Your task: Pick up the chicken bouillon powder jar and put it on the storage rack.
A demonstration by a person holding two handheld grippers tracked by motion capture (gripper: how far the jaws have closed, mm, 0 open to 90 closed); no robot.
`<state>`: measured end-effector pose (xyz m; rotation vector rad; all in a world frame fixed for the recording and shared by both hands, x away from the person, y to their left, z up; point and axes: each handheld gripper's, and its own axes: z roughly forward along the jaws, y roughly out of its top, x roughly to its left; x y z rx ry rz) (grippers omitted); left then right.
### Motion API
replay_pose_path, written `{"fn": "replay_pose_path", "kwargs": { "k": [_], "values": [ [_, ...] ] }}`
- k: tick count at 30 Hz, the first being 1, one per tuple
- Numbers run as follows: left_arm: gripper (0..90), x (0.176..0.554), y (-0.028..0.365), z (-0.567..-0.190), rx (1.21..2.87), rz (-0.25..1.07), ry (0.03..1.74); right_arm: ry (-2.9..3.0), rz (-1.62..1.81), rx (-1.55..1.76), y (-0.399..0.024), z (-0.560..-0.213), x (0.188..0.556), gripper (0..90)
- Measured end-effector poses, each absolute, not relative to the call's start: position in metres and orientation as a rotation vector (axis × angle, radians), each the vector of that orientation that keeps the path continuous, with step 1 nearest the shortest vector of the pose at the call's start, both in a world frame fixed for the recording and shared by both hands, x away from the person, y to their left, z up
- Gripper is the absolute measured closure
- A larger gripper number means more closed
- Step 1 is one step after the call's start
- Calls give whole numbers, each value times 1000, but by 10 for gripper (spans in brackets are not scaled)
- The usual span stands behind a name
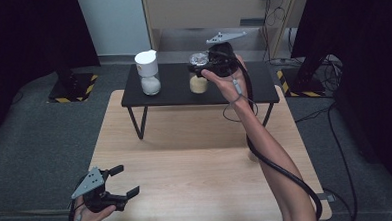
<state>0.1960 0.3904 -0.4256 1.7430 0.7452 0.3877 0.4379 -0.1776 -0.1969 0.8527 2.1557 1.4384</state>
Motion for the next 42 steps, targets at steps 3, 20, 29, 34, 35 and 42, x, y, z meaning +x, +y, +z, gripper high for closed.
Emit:
{"fn": "replay_pose_path", "kwargs": {
  "k": [3, 20, 29, 34, 35, 42],
  "values": [
    [24, 196, 391, -425, 1746, 388, 743, 2153, 1414, 859, -174, -198, 441, 350],
    [25, 197, 391, -426, 1745, 386, 741, 2134, 1383, 928, -175, -210, 452, 350],
    [25, 197, 391, -426, 1744, 384, 742, 2134, 1383, 932, -176, -214, 454, 349],
    [25, 197, 392, -426, 1743, 382, 741, 2137, 1380, 937, -176, -218, 455, 349],
    [25, 197, 392, -426, 1742, 383, 742, 2138, 1378, 939, -175, -218, 455, 349],
    [25, 197, 391, -426, 1745, 383, 741, 2129, 1384, 934, -176, -222, 455, 348]
  ]
}}
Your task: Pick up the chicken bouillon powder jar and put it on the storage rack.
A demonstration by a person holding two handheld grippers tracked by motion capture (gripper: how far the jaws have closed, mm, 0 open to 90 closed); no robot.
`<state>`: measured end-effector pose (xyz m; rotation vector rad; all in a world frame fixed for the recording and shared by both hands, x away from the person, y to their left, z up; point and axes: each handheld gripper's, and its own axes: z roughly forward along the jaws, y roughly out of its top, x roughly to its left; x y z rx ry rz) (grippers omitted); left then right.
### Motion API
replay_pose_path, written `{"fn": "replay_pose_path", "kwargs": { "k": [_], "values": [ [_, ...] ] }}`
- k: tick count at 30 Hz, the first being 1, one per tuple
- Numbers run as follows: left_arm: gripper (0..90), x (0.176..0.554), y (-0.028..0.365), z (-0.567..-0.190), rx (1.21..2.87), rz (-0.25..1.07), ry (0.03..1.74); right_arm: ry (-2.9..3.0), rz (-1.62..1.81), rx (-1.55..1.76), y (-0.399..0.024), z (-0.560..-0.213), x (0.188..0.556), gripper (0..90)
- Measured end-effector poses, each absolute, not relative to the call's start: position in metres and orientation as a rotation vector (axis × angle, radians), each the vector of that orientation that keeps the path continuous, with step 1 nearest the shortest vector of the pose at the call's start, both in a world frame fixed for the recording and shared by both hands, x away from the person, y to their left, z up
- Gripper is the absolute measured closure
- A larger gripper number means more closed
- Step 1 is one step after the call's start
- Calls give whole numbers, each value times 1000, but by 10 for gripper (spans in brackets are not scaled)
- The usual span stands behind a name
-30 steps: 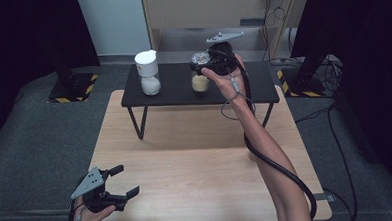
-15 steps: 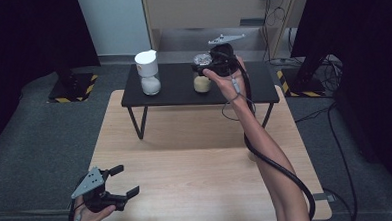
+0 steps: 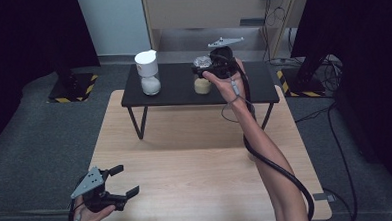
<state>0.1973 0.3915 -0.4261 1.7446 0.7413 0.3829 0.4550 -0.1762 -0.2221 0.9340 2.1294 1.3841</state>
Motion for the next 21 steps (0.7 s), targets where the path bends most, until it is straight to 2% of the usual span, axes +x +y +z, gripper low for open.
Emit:
{"fn": "replay_pose_path", "kwargs": {
  "k": [5, 8, 12, 21],
  "values": [
    [25, 197, 391, -426, 1746, 385, 740, 2113, 1399, 925, -178, -227, 453, 337],
    [25, 197, 391, -426, 1744, 386, 740, 2081, 1417, 907, -178, -232, 450, 217],
    [25, 197, 391, -426, 1744, 386, 741, 2058, 1419, 867, -179, -234, 446, 120],
    [25, 197, 391, -426, 1745, 388, 742, 2033, 1455, 834, -193, -214, 435, 62]
  ]
}}
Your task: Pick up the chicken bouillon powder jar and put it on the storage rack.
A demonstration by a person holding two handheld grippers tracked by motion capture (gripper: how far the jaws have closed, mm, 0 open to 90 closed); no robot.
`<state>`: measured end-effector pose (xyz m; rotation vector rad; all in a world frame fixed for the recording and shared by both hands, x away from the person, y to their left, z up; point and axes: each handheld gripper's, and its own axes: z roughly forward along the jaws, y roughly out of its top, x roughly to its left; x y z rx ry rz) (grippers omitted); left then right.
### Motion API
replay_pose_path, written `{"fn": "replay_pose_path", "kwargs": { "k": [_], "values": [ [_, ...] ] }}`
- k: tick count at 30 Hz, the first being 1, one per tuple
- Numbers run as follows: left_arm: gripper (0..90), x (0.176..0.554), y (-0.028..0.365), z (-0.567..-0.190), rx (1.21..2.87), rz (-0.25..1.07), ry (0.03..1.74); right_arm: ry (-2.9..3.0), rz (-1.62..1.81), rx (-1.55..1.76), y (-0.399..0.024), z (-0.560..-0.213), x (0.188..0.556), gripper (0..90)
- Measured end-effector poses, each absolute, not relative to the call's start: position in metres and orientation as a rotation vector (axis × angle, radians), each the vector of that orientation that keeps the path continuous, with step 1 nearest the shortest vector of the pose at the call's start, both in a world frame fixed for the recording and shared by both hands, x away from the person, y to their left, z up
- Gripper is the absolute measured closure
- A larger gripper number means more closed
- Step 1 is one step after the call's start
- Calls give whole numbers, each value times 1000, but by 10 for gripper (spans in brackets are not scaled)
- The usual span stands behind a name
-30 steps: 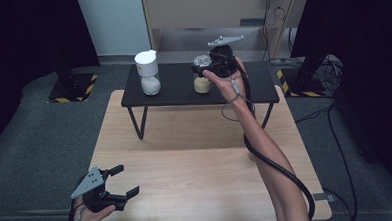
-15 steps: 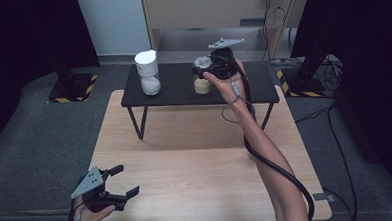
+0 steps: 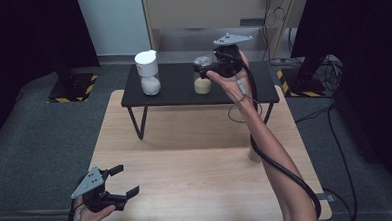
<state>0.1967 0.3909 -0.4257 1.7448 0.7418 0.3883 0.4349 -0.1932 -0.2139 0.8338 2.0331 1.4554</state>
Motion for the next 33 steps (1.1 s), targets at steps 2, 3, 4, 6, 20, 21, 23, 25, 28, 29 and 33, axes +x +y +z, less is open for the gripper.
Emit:
{"fn": "replay_pose_path", "kwargs": {
  "k": [2, 3, 4, 6, 20, 21, 23, 25, 28, 29, 33],
  "values": [
    [25, 197, 391, -426, 1745, 389, 742, 2033, 1477, 830, -199, -208, 432, 61],
    [25, 197, 391, -426, 1746, 389, 742, 2028, 1484, 826, -201, -206, 431, 60],
    [25, 197, 391, -426, 1746, 390, 742, 2019, 1488, 823, -203, -204, 428, 60],
    [25, 197, 391, -425, 1747, 390, 743, 2014, 1484, 817, -206, -200, 424, 60],
    [25, 196, 390, -425, 1750, 393, 746, 1994, 1516, 750, -236, -181, 394, 62],
    [25, 196, 390, -425, 1750, 393, 746, 1991, 1525, 747, -239, -181, 391, 62],
    [25, 197, 390, -425, 1751, 393, 745, 1989, 1538, 734, -242, -181, 387, 62],
    [25, 197, 389, -425, 1752, 393, 745, 1987, 1545, 721, -245, -182, 382, 62],
    [24, 196, 389, -425, 1752, 394, 745, 1993, 1547, 708, -246, -186, 376, 62],
    [25, 196, 389, -425, 1751, 394, 745, 1996, 1552, 704, -247, -187, 374, 62],
    [25, 196, 389, -424, 1752, 395, 744, 2001, 1552, 678, -249, -189, 367, 62]
  ]
}}
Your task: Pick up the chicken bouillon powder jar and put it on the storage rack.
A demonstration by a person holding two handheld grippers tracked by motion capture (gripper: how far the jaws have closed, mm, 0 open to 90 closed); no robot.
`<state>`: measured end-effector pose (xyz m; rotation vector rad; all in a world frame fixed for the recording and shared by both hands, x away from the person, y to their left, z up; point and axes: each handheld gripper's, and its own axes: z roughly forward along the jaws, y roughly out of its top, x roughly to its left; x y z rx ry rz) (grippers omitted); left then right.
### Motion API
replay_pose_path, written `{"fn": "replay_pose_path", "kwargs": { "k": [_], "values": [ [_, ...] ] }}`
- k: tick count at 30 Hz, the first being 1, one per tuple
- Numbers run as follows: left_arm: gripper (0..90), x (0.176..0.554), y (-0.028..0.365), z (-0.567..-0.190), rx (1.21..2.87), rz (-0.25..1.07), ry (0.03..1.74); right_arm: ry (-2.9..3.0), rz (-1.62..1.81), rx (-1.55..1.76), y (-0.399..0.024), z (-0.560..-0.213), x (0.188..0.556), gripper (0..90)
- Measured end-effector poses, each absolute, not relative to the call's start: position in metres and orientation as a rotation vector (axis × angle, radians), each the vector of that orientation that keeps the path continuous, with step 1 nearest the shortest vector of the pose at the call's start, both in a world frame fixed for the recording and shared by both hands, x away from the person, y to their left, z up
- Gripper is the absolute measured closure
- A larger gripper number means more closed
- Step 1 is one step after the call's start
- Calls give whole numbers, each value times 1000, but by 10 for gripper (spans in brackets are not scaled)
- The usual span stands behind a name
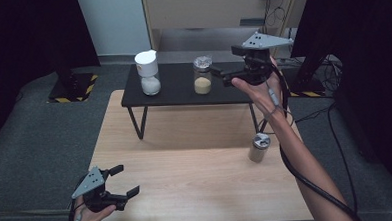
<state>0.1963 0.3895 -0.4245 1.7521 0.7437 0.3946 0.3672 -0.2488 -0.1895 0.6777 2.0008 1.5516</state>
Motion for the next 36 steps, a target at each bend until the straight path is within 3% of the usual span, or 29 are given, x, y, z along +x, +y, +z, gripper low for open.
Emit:
{"fn": "replay_pose_path", "kwargs": {
  "k": [15, 36],
  "values": [
    [24, 196, 389, -425, 1749, 394, 748, 2015, 1560, 693, -271, -212, 353, 62],
    [22, 195, 391, -425, 1736, 399, 755, 2002, 1539, 769, -326, -246, 297, 58]
  ]
}}
